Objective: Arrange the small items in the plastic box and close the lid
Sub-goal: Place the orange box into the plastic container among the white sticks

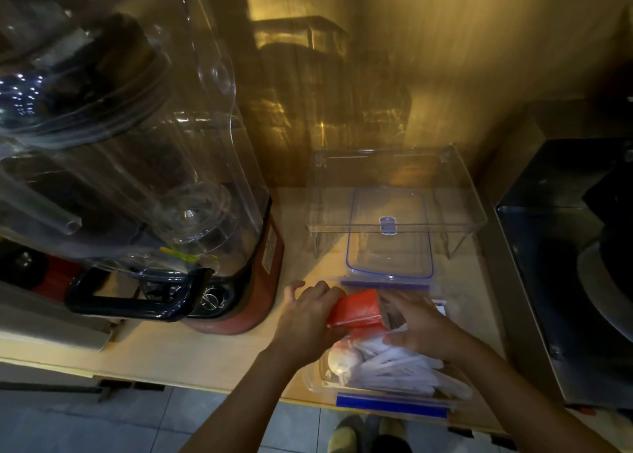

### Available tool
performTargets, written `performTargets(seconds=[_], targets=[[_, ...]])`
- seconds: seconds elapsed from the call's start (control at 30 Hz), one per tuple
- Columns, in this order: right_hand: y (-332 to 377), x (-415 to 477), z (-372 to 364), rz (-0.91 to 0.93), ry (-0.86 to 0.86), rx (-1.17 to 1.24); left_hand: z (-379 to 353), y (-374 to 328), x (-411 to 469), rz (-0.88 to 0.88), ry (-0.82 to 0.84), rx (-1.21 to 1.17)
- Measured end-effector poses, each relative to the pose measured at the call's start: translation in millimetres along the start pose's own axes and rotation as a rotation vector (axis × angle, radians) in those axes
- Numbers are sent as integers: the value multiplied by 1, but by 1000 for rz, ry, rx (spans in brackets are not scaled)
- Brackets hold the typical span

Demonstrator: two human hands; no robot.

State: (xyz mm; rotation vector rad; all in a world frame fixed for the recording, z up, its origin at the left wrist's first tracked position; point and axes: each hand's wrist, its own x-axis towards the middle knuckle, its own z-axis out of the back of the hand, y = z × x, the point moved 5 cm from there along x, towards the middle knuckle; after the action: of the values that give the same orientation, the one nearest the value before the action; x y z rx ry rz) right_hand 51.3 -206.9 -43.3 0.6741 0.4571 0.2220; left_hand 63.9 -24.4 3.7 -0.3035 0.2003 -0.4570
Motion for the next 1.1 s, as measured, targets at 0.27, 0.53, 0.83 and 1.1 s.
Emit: performTargets(seconds=[0.27,0.53,0.83,1.1], targets=[[-42,11,-27,-266,-153,-404,-15,-3,-14,74,-123,-11],[-38,14,-24,-107,130,-387,-21,-9,-8,55,-144,110],[-37,-13,-19,-174,-126,185,-25,-10,17,-90,-34,-20],[-20,-7,-22,-185,-210,748,-32,-8,25,-112,31,98]])
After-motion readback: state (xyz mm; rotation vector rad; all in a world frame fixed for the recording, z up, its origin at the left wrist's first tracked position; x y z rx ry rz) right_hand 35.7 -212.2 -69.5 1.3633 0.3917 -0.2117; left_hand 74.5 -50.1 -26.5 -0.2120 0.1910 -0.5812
